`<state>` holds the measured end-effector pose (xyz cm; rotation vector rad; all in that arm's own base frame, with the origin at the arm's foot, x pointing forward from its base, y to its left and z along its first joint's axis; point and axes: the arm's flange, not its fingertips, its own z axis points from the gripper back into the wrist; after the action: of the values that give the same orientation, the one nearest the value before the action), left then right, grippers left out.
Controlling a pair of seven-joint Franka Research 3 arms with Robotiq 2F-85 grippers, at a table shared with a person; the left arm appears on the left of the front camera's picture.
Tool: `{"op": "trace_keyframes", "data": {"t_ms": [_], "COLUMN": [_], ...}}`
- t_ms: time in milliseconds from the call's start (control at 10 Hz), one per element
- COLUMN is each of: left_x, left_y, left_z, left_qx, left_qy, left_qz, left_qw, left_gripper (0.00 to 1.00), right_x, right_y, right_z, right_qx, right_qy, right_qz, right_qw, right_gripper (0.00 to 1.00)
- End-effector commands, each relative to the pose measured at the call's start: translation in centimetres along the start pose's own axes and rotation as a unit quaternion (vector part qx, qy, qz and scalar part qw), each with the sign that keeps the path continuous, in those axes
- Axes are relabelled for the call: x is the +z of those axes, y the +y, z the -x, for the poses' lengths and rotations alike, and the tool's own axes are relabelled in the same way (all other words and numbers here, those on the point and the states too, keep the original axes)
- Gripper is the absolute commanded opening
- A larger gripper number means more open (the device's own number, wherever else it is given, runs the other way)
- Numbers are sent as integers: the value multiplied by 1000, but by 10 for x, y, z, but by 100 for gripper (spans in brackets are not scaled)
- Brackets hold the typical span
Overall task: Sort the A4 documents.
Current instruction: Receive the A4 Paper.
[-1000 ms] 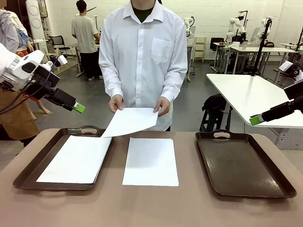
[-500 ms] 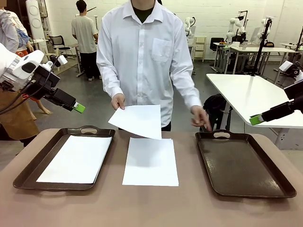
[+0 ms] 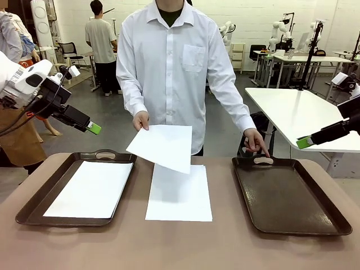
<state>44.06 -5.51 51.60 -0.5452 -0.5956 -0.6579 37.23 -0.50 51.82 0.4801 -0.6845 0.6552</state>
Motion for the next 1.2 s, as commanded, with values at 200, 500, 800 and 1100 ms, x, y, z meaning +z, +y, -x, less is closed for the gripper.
{"op": "trace_keyframes", "data": {"t_ms": [200,500,800,1100], "left_x": [0,0,0,0], "left_y": [1,1,1,1], "left_z": [1,1,1,1], "left_qx": [0,0,0,0], "left_qy": [0,0,0,0], "left_qz": [-1,-1,-1,-1], "left_qw": [1000,1000,1000,1000], "left_gripper": [100,100,100,100], "right_x": [-2,0,-52,-109], "right_y": [-2,0,-20,-10], "right_z": [0,0,-9,-24], "right_qx": [1,0,-110,-176], "right_qy": [-7,0,-25,-29], "right_qz": [-10,0,-75,-129], "right_qw": [1000,1000,991,976], "right_gripper": [100,100,100,100]}}
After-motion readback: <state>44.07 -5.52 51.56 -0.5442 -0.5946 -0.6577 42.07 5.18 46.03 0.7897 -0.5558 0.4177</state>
